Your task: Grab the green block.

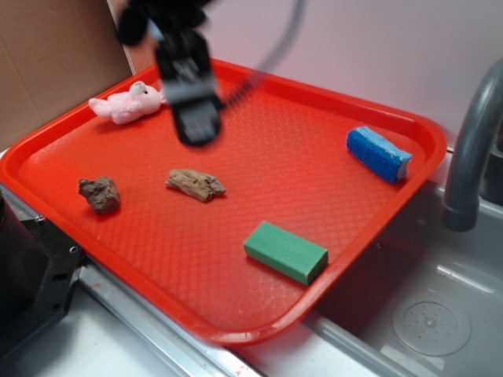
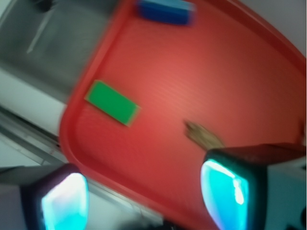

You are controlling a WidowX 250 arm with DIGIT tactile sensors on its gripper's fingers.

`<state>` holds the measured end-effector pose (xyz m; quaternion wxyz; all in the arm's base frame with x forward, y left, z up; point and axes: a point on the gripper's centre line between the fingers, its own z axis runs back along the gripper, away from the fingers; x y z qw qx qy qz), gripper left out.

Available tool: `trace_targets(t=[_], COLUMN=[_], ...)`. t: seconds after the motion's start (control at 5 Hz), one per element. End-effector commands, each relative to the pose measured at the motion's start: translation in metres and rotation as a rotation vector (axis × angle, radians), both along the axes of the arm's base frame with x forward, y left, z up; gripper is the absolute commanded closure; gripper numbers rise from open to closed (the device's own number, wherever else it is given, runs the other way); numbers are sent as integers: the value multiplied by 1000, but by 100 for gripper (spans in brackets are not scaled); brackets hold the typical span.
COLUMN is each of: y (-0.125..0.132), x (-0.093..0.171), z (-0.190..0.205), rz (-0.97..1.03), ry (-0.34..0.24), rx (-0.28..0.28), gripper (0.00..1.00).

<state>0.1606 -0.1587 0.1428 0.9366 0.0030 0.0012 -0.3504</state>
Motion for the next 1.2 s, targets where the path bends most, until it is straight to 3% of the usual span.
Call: trace_targets(t=[0.0,0.2,0.4,0.6,1.0], y=[-2,15,22,14,-2], x=[-13,-1,20,27,7], z=[-47,-70,-91,-97,-95], rz=[-506,-755,-824,-862,-820], ry=[-63,-69,-110,-105,-22], rx=[-39,-54,-100,-95,-83], gripper=[0,0,0,0,0])
